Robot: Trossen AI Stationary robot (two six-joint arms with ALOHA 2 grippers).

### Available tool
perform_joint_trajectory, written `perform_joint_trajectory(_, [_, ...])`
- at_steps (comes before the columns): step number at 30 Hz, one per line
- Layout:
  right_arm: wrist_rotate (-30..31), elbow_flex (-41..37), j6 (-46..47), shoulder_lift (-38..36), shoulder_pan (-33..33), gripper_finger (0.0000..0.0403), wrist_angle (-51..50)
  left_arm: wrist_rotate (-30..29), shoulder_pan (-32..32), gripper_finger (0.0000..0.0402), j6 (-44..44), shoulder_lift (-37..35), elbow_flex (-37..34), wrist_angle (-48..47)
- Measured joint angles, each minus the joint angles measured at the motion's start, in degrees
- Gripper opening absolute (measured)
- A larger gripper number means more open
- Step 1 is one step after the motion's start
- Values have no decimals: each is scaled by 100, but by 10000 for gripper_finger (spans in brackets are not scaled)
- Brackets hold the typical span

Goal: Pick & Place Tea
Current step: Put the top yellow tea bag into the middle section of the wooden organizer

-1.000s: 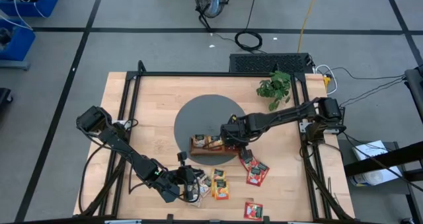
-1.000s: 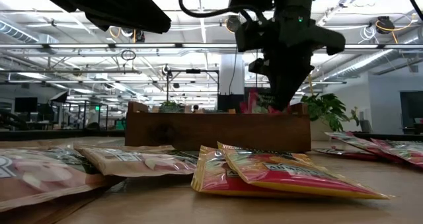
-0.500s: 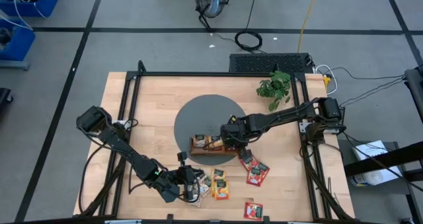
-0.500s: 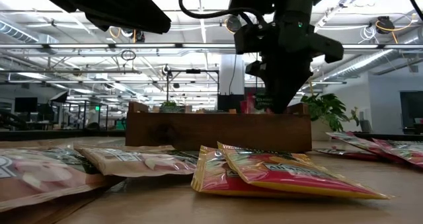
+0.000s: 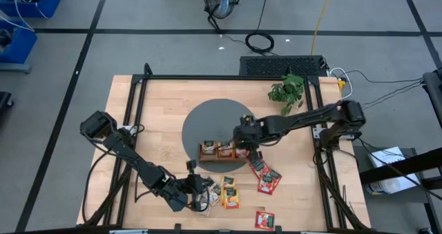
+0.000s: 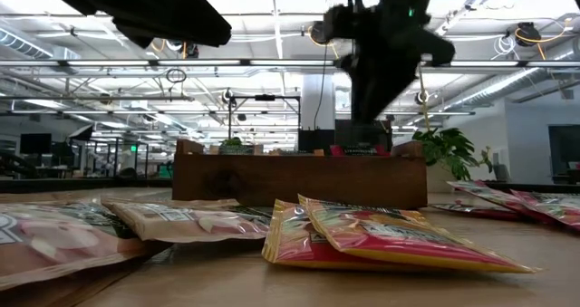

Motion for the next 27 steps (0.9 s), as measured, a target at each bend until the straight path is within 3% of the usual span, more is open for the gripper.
perform_joint_trajectory(4, [-295, 2, 10, -636, 94, 107, 221, 463, 98, 21, -140, 300, 8, 509])
perform_joint_trajectory(7, [-983, -7, 43, -929, 315, 101, 382, 1397, 220, 21, 240, 631, 60, 1177])
perform_joint_trajectory(10, [-1339, -416, 316, -1106, 675, 94, 1173, 2150, 325, 21, 433, 926, 366, 1625])
perform_joint_trajectory(14, [-1679, -1512, 623, -1149, 1273, 83, 2958, 2138, 360, 21, 252, 1360, 948, 1100])
perform_joint_trajectory(23, [-1088, -3706, 1012, -977, 2326, 5, 7183, 2034, 318, 21, 198, 2541, 2393, -99])
perform_joint_trajectory(27, [-761, -3774, 1401, -632, 2510, 6, 7462, 2006, 416, 21, 28, 2773, 2838, -819])
